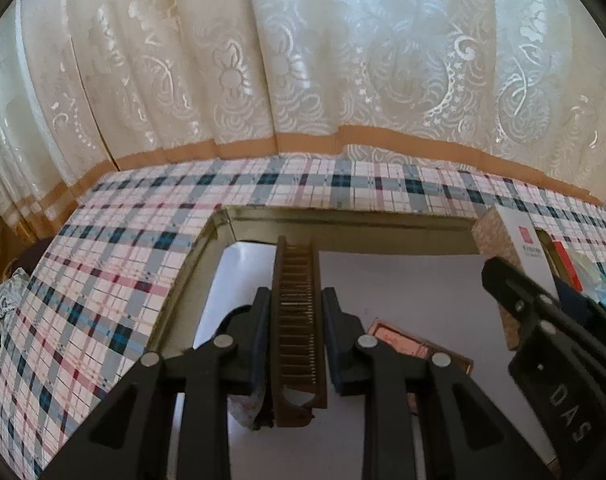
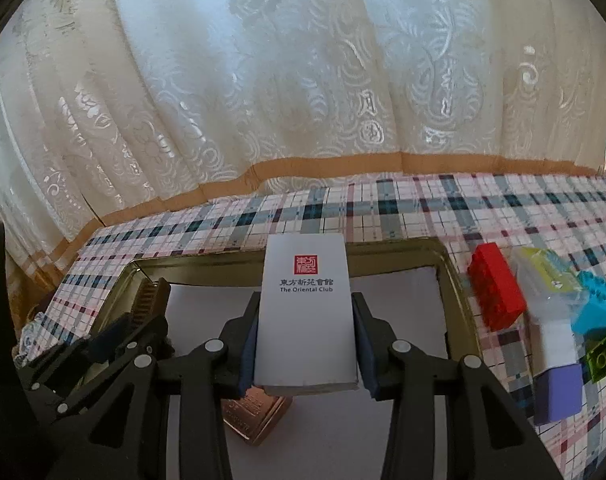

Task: Organize rigid objects
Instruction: 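Carry the brown comb and white box over the tray with both tools, then open both tools to drop the comb and white box onto the tray paper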

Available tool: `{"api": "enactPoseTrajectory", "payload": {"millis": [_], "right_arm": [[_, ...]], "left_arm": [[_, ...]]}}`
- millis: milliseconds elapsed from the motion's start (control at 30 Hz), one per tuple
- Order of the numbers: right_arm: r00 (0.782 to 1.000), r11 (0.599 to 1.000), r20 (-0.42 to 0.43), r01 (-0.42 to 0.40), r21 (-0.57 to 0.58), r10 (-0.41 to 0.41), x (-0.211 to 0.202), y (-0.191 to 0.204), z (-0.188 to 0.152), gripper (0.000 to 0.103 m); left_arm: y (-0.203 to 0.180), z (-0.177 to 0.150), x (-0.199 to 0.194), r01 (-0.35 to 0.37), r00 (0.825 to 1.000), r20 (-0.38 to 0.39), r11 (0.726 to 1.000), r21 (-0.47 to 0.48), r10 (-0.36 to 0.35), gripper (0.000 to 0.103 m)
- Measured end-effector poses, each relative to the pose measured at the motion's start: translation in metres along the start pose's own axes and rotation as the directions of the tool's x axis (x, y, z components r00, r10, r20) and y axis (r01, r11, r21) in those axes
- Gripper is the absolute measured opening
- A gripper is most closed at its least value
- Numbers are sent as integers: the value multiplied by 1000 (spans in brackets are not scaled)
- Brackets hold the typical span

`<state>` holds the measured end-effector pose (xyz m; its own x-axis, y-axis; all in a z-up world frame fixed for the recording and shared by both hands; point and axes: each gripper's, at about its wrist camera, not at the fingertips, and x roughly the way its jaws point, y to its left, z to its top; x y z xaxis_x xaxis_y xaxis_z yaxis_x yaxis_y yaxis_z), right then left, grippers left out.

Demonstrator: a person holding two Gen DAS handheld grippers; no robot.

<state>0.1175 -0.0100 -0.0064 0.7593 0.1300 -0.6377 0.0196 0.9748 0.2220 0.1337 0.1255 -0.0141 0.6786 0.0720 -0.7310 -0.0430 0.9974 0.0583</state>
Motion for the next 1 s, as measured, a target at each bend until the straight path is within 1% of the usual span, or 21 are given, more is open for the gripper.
{"api": "enactPoseTrajectory", "payload": {"millis": [200,300,367,400,467,500,533,567,600,633,700,800,900,1000], "right_arm": [[1000,1000,-24,9,-10,-9,5,2,0,45],[998,1000,-57,-9,-1,9,10,-1,1,45],[996,999,-82,-33,-2,33,14,-1,1,45],[996,999,-80,-34,1,34,14,-1,1,45],[996,1000,-80,-27,2,27,14,-1,1,45],[996,999,-84,-32,-2,32,15,0,0,46],[995,999,-90,-37,-1,37,16,-1,0,47],[996,999,-85,-39,13,40,15,-3,0,51],[996,998,-76,-54,36,56,14,-6,0,56],[995,996,-60,-72,62,76,12,-10,0,66],[994,992,-37,-100,82,103,8,-14,-1,73],[992,989,13,-125,80,124,1,-15,-2,73],[988,986,58,-148,79,144,-6,-16,-4,73],[985,987,103,-148,62,141,-14,-14,-4,73]], "left_arm": [[0,-2,3,-16,1000,-14,1000,5,16,23],[1,-1,4,-11,1000,-13,1000,-7,11,24],[0,-2,5,-20,1000,-9,1000,0,20,25],[-1,-2,6,-24,1000,-7,1000,8,24,29],[-4,-3,5,-12,1000,-6,1000,23,12,53],[-4,-2,4,-10,1000,-5,1000,23,10,76],[-4,-2,3,-44,999,1,999,26,44,85],[-3,-1,1,-51,999,13,998,27,51,90],[-2,-1,-1,-32,999,23,999,21,32,96],[0,-1,-3,-16,999,33,1000,13,15,100],[3,-1,-8,-3,998,57,1000,-1,3,100],[2,-1,-14,-3,996,89,1000,3,2,100],[2,-2,-22,-29,991,127,1000,2,28,101],[2,-2,-28,-60,984,169,998,3,59,101]]}}
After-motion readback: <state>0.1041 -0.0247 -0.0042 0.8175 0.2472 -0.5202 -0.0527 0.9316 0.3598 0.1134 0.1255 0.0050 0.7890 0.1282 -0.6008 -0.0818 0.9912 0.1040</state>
